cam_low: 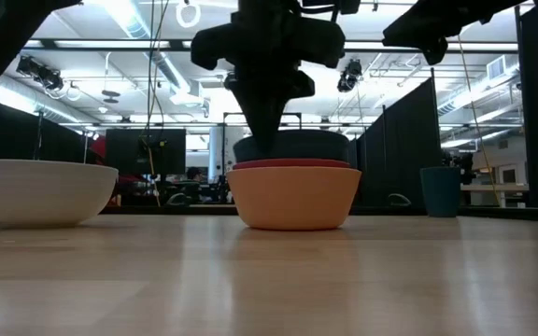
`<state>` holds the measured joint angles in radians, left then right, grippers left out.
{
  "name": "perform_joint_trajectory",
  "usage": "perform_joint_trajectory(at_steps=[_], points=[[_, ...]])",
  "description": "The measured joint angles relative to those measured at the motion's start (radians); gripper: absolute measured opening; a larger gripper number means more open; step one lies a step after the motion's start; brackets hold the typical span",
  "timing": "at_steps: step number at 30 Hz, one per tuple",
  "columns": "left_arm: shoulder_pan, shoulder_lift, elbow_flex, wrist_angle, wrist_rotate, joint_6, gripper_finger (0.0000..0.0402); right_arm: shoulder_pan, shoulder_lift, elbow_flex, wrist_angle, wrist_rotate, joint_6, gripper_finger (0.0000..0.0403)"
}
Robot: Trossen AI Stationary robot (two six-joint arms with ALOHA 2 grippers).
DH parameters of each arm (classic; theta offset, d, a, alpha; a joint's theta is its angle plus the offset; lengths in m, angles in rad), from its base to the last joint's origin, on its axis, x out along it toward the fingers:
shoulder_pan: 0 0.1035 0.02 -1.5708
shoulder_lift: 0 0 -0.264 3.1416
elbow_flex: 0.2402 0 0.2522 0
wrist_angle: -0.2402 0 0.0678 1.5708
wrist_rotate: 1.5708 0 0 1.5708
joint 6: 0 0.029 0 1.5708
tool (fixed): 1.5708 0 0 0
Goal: Nest bowls inside each other
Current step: Stack the blue bowl on top of the orange bowl, then stack the white bowl on top of the blue bowl
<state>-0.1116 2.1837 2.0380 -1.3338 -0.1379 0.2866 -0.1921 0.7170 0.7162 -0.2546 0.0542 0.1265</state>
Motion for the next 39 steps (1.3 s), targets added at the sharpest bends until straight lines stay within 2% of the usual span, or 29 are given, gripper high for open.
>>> perform_joint_trajectory(at_steps=[10, 24, 39], points=[[0.000, 0.000, 0.000, 0.003, 0.000, -0.034, 0.0032, 0.000, 0.000, 0.000, 0.000, 0.000, 0.000, 0.0087], [-0.001, -0.029, 0.000, -0.001, -0.030, -0.062, 0.0149, 0.000, 0.000, 0.000, 0.000, 0.000, 0.000, 0.0087], [-0.005, -0.075, 0.101, -0.230, -0.014, -0.248, 0.0212, 0.000, 0.000, 0.000, -0.006, -0.003, 0.000, 0.0087]])
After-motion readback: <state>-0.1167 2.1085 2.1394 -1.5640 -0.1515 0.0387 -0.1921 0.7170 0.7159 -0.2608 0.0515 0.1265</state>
